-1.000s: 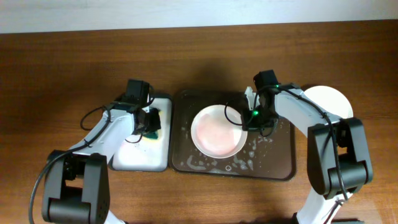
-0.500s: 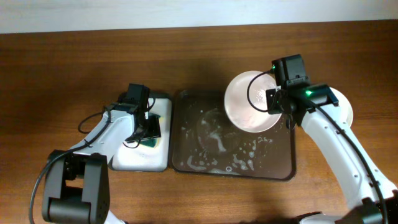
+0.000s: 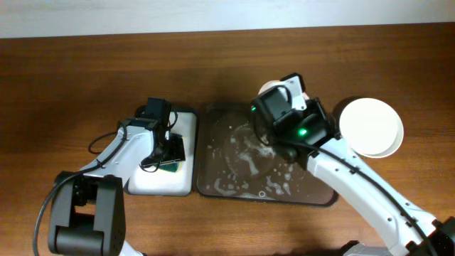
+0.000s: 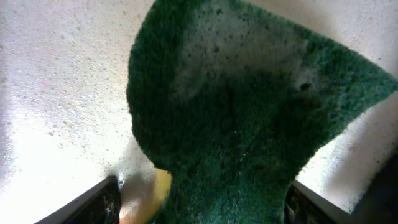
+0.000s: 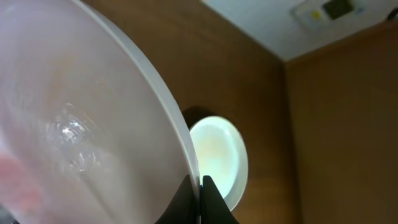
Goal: Clean dirty plates on tray and stack at the side
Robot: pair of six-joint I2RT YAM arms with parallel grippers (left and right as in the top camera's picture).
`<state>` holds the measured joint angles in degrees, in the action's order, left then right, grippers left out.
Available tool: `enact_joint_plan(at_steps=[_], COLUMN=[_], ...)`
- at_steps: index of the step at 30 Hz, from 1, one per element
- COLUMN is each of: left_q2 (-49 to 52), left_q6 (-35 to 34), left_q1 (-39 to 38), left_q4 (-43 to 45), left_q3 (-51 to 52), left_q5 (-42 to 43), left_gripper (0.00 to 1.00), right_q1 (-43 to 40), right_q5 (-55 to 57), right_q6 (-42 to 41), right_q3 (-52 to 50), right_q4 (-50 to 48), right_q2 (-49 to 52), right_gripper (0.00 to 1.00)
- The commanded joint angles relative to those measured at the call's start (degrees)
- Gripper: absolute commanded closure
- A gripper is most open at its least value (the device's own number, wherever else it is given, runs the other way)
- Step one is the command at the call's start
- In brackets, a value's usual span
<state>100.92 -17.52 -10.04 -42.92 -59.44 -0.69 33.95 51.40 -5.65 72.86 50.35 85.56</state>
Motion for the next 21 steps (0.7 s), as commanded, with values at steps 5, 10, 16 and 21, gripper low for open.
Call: enact_joint_plan(at_steps=[5, 10, 16, 21], left_q2=[-0.59, -0.59, -0.68, -0.68], left_q6=[0.48, 0.48, 0.48, 0.48], left_q1=[0.04, 0.04, 0.04, 0.09], left_q4=[-1.84, -4.5, -4.61, -4.44], left_q3=[0.59, 0.59, 0.37, -2.99], left_q5=[-0.5, -0.55, -0.59, -2.38], left_gripper=[0.26, 0.77, 1.0, 0.55], right_q1=[1.66, 1.66, 1.66, 1.6], right_q5=[5.03, 4.98, 4.98, 4.94], right_q6=[-1.95, -2.34, -2.34, -2.34], right_q3=[0.87, 0.87, 0.87, 0.87], right_q4=[-0.42, -0.44, -0.39, -0.46], right_q2=[-0.87, -0.87, -0.87, -0.87], right_gripper=[0.96, 0.96, 0.96, 0.96])
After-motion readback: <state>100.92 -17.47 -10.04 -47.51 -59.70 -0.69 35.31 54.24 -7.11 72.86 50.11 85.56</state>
